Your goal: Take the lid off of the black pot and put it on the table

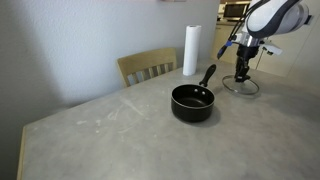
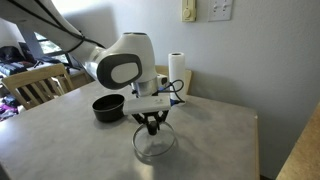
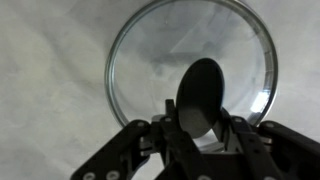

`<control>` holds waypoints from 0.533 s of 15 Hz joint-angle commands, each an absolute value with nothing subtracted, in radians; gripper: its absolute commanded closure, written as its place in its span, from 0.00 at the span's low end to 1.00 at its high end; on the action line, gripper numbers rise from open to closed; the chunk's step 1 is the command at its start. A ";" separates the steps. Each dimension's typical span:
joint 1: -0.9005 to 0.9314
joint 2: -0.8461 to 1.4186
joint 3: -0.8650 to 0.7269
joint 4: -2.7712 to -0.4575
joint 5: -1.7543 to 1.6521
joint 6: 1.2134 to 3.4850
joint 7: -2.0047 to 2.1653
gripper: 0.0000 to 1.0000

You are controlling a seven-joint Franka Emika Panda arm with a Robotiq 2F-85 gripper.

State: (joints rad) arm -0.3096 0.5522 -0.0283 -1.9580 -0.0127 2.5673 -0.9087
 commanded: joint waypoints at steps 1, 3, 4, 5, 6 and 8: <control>-0.337 0.581 0.000 -1.932 0.006 2.582 -0.932 0.88; -0.337 0.588 0.004 -1.930 0.005 2.579 -0.930 0.88; -0.336 0.591 0.005 -1.932 0.004 2.578 -0.927 0.88; -0.335 0.593 0.007 -1.933 0.005 2.578 -0.924 0.88; -0.334 0.596 0.008 -1.934 0.005 2.578 -0.921 0.88; -0.330 0.596 0.012 -1.939 0.006 2.578 -0.913 0.88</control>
State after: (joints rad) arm -0.3129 0.5908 -0.0097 -1.9444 -0.0096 2.5673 -0.9080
